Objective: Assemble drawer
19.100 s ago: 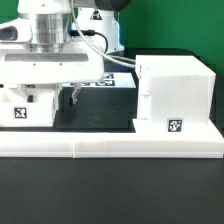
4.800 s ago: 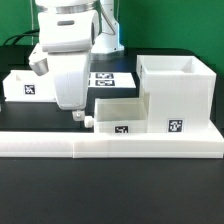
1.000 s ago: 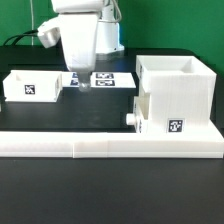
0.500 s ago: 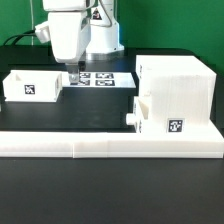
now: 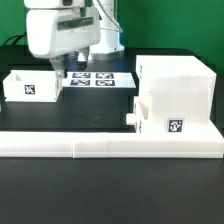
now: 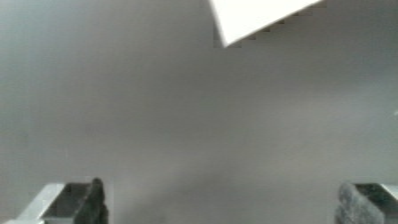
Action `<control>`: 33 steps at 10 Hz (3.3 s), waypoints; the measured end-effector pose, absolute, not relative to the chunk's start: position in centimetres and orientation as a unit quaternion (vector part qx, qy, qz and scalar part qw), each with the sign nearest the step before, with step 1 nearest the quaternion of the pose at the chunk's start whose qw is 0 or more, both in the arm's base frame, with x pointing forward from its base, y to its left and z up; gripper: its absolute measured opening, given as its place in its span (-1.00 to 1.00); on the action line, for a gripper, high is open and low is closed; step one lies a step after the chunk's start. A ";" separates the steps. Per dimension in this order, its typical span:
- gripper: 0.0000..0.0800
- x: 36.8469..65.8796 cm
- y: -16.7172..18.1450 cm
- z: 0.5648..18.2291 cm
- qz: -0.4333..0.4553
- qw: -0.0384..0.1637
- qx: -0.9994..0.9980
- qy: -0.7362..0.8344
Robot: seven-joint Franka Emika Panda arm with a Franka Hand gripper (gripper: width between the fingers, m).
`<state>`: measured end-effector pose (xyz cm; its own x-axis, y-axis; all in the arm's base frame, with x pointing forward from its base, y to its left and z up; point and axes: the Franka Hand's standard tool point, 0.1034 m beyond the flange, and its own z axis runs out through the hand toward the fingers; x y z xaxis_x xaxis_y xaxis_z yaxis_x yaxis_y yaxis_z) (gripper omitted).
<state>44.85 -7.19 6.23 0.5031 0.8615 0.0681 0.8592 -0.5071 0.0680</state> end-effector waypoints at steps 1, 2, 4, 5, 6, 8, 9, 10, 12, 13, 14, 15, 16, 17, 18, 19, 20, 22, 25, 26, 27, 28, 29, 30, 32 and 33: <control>0.62 43.5 -8.0 6.3 0.042 0.010 0.885 0.464; 0.62 43.2 -8.4 6.3 0.045 0.010 0.906 0.421; 0.62 43.1 -8.4 6.3 0.043 0.006 0.923 0.382; 0.62 43.1 -8.3 6.3 0.044 0.004 0.936 0.348; 0.62 43.1 -8.3 6.2 0.044 0.003 0.944 0.327; 0.62 42.3 -9.7 6.1 0.050 0.001 0.974 0.221; 0.62 41.5 -10.6 5.7 0.055 0.004 0.984 0.167; 0.62 40.7 -10.9 5.3 0.054 0.003 0.993 0.105; 0.62 39.6 -11.5 3.9 0.048 -0.004 0.999 0.000; 0.62 39.3 -11.5 3.4 0.045 -0.009 0.998 -0.048; 0.62 39.3 -11.5 3.4 0.045 -0.009 0.997 -0.054; 0.62 39.3 -11.5 3.3 0.045 -0.009 0.998 -0.053; 0.62 39.2 -11.4 3.2 0.045 -0.009 0.998 -0.049; 0.62 38.8 -11.2 2.6 0.045 -0.007 0.998 -0.036; 0.62 38.4 -11.1 2.0 0.045 -0.003 0.999 -0.023; 0.62 38.1 -10.9 1.6 0.045 -0.002 0.999 -0.016; 0.62 37.9 -10.6 1.0 0.044 -0.001 0.999 -0.014; 0.62 37.6 -10.4 0.5 0.042 -0.001 0.999 -0.013; 0.62 37.9 -9.8 0.4 0.042 -0.003 0.999 -0.011; 0.29 37.8 -9.9 0.4 0.042 -0.003 0.999 -0.011; 0.29 37.8 -9.9 0.4 0.042 -0.003 0.999 -0.011; -0.06 37.8 -9.9 0.4 0.042 -0.003 0.999 -0.011; -0.47 37.8 -9.9 0.4 0.042 -0.003 0.999 -0.011; -0.47 37.8 -9.9 0.4 0.042 -0.003 0.999 -0.011; -0.85 37.8 -9.9 0.4 0.041 -0.003 0.999 -0.011; -0.90 37.8 -9.9 0.4 0.041 -0.003 0.999 -0.011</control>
Offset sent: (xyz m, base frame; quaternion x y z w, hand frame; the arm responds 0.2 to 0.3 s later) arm 0.0000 0.0000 0.0000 0.0000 0.0000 0.1296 0.9916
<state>37.83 -9.86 0.42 0.9963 -0.0220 0.0828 -0.0215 -0.9997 -0.0065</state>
